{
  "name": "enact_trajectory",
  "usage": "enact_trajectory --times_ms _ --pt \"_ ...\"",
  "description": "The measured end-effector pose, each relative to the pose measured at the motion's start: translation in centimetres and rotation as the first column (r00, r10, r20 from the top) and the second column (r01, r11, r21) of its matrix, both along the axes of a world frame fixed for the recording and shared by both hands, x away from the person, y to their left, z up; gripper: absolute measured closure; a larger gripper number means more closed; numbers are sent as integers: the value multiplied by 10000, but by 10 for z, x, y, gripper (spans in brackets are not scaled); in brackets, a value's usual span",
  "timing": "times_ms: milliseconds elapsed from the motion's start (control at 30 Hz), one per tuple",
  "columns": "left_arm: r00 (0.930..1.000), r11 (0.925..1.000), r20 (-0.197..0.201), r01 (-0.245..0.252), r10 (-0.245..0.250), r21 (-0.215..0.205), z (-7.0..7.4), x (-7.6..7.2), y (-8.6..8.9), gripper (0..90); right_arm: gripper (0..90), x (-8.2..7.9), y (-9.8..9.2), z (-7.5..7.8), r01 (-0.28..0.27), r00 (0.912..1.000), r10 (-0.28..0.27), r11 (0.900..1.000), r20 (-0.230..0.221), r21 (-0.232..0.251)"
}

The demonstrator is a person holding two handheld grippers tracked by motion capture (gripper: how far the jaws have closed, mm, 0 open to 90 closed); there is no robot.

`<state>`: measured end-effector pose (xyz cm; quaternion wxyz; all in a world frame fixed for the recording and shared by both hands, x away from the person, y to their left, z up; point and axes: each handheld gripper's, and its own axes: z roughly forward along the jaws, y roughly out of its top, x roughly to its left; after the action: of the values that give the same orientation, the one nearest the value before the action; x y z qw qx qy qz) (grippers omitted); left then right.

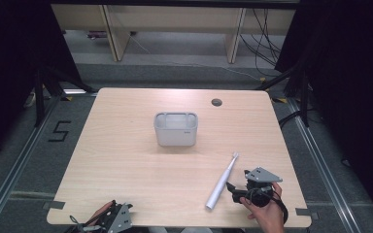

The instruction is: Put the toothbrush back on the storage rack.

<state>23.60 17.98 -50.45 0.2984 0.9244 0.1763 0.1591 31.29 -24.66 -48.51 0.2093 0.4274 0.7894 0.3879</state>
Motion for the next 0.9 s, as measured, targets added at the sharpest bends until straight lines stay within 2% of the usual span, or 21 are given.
enact_trajectory --times_ms 33,100,133,200,233,267,300,333,367,433,500,533,567,600,667,700,767,800,833,900 --pt "10000 10000 1 12 -12 -20 0 0 0 153 207 0 0 1 -115 9999 114 9999 -130 -25" --pt "10000 10000 -1 11 -11 -14 0 0 0 153 212 -1 1 2 -48 9999 49 10000 -115 80" --pt "10000 10000 -31 -9 9 28 0 0 0 153 221 -1 2 3 50 9999 -51 10000 98 43" --pt "10000 10000 -13 -5 5 25 0 0 0 153 234 -1 3 3 60 9999 -62 9998 117 191" --pt "10000 10000 -13 3 -3 20 0 0 0 153 240 -1 3 4 131 9996 -133 9999 236 47" --pt "10000 10000 -20 -4 4 26 0 0 0 153 246 -3 5 6 377 9992 -382 9987 133 343" --pt "10000 10000 -20 -4 4 26 0 0 0 153 246 -3 5 6 377 9992 -382 9987 133 343" --pt "10000 10000 -20 12 -12 33 0 0 0 153 293 -2 6 7 38 9998 -47 9991 213 419" --pt "10000 10000 -20 12 -12 33 0 0 0 153 293 -2 6 7 38 9998 -47 9991 213 419" --pt "10000 10000 -26 8 -8 7 0 0 0 153 360 -4 10 9 -16 9996 4 9991 288 428" --pt "10000 10000 -40 -2 2 28 0 0 0 153 409 -7 15 11 -80 9999 70 9976 139 682" --pt "10000 10000 -23 7 -7 35 0 0 0 153 433 -5 15 11 -301 9993 287 9978 244 594" --pt "10000 10000 0 4 -4 -14 0 0 0 153 461 -7 19 13 -291 9995 282 9976 144 628" --pt "10000 10000 -7 14 -14 -12 0 0 0 153 495 -7 22 13 -573 9979 555 9967 321 568" --pt "10000 10000 -39 4 -4 28 0 0 0 153 522 -8 28 13 -678 9975 665 9957 220 637" --pt "10000 10000 -33 8 -8 18 0 0 0 153 539 -10 32 13 -540 9985 544 9953 -25 802" --pt "10000 10000 -7 21 -21 -9 0 0 0 153 586 -7 37 11 -992 9950 986 9932 123 606" --pt "10000 10000 -8 17 -17 -7 0 0 0 153 620 -8 39 11 -1043 9944 1035 9935 200 451" --pt "10000 10000 -27 9 -9 28 0 0 0 153 644 -8 41 11 -1164 9932 1163 9920 55 493" --pt "10000 10000 -29 9 -9 32 0 0 0 153 667 -9 43 11 -1099 9939 1097 9927 71 501"
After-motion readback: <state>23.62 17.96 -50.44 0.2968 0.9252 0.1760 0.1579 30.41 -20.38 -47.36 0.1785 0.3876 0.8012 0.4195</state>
